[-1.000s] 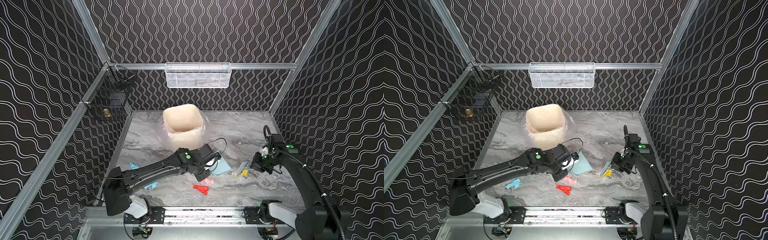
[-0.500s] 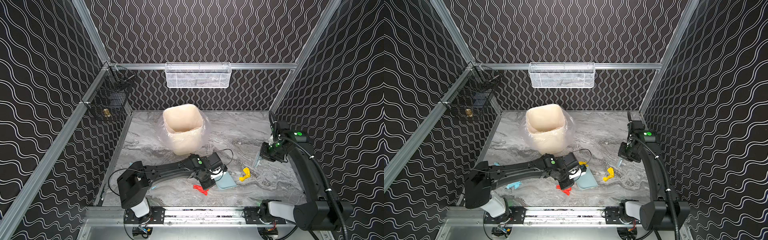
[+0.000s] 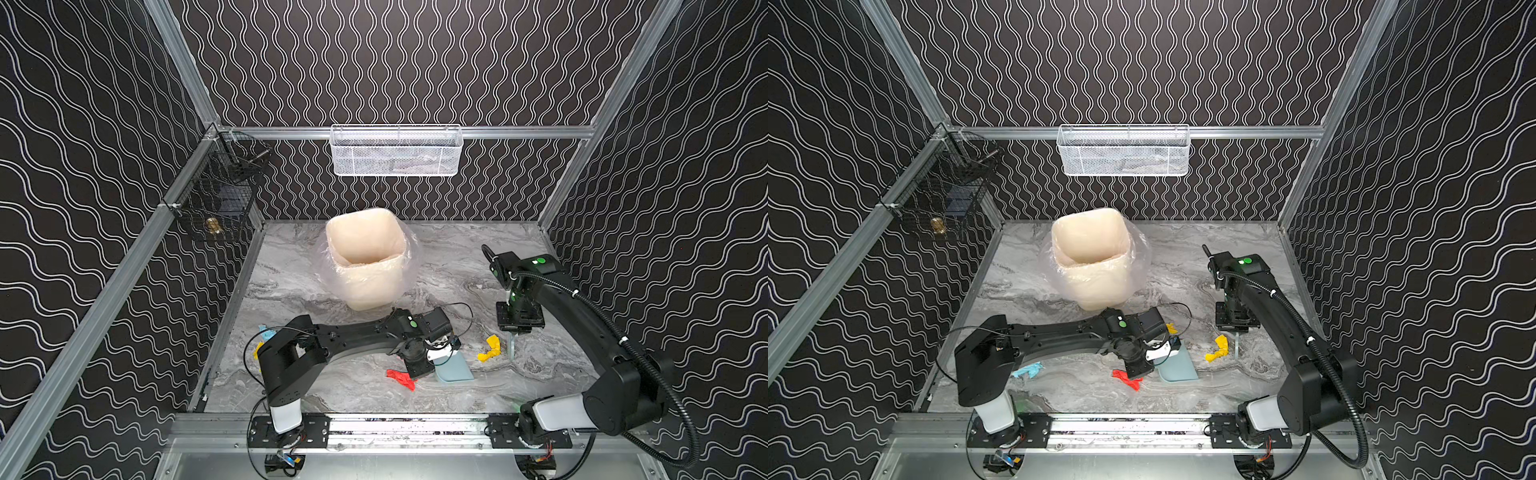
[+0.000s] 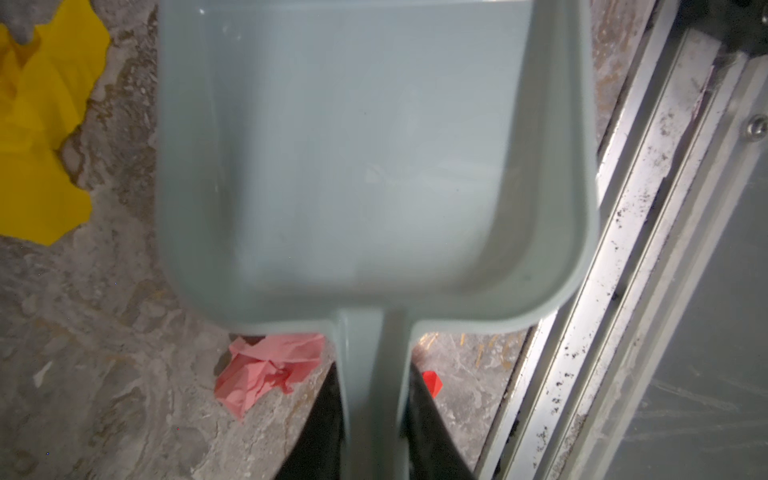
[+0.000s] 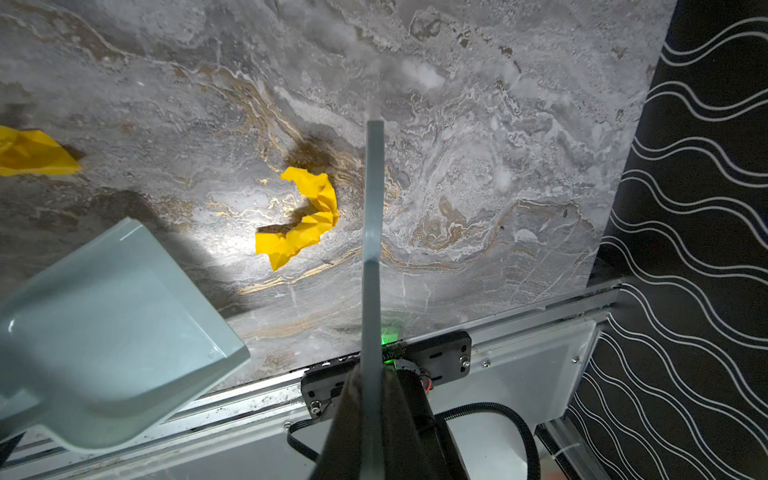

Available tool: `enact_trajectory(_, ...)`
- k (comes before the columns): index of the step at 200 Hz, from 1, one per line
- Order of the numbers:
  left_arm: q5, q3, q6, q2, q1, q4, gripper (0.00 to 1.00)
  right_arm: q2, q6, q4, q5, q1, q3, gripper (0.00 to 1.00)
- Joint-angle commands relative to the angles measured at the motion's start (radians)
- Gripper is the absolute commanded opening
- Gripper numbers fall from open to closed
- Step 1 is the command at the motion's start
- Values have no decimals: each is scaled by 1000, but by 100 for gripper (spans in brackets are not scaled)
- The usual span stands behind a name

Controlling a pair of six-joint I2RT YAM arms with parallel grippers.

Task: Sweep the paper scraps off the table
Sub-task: 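Sweep the yellow scrap into the dustpan with the right-held brush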

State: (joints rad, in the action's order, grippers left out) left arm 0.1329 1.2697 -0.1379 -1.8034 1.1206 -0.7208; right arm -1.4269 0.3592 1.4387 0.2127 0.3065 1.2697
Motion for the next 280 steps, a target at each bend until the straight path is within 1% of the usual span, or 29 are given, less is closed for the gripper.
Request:
enact_trajectory(1, -16, 16, -39, -26, 1, 15, 8, -5, 22, 28, 21, 17, -9, 0)
enact_trajectory(80, -81, 69, -63, -101, 1, 14, 7, -47, 23, 27, 21, 80, 23, 0)
enact_trajectory(138, -84, 99, -55, -132, 1, 16, 7, -53, -2, -5, -54, 125, 44, 0)
enact_trajectory(143, -83, 99, -52, -134, 1, 17, 7, -52, 0, -4, -60, 156, 47, 0)
enact_trajectory(205, -79, 99, -29, -141, 0, 40, 7, -34, 33, -56, -170, 273, 46, 0)
enact_trajectory(247, -79, 87, -5, -131, -1, 59, 7, -12, 64, -75, -227, 310, 55, 0)
enact_trajectory(266, -84, 76, 6, -119, -1, 71, 7, 5, 78, -66, -226, 310, 44, 0)
enact_trajectory(280, -81, 62, 16, -102, -1, 90, 7, 21, 101, -43, -187, 307, 38, 0)
